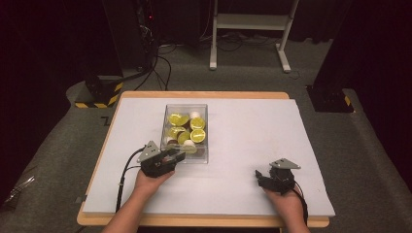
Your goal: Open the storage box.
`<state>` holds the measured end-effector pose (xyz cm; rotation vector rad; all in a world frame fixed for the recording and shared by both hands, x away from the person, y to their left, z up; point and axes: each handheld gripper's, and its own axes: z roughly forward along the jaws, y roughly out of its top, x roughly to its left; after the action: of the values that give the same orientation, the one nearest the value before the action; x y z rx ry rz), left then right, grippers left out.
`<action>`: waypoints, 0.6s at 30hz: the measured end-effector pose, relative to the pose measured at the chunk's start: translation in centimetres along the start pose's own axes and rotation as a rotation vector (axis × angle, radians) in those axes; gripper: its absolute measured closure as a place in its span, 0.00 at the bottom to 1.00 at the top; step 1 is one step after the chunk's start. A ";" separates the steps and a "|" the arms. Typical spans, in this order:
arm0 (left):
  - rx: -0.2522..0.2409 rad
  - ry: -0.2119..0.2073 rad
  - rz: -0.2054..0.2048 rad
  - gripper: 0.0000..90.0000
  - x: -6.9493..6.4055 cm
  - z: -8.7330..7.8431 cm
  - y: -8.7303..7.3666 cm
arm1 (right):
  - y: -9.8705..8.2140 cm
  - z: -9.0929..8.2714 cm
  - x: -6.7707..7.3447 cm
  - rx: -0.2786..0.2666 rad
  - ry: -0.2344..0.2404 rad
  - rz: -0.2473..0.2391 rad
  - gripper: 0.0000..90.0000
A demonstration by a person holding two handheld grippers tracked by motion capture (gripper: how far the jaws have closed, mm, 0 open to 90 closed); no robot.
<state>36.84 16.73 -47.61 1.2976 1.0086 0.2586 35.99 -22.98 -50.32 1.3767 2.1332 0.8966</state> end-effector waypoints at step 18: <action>0.015 -0.029 -0.026 0.84 0.8 -0.5 0.4 | 0.0 0.0 0.0 -0.001 0.001 -0.002 0.32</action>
<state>37.07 17.74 -47.64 1.2977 1.0040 0.2116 36.00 -23.01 -50.32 1.3731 2.1339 0.8974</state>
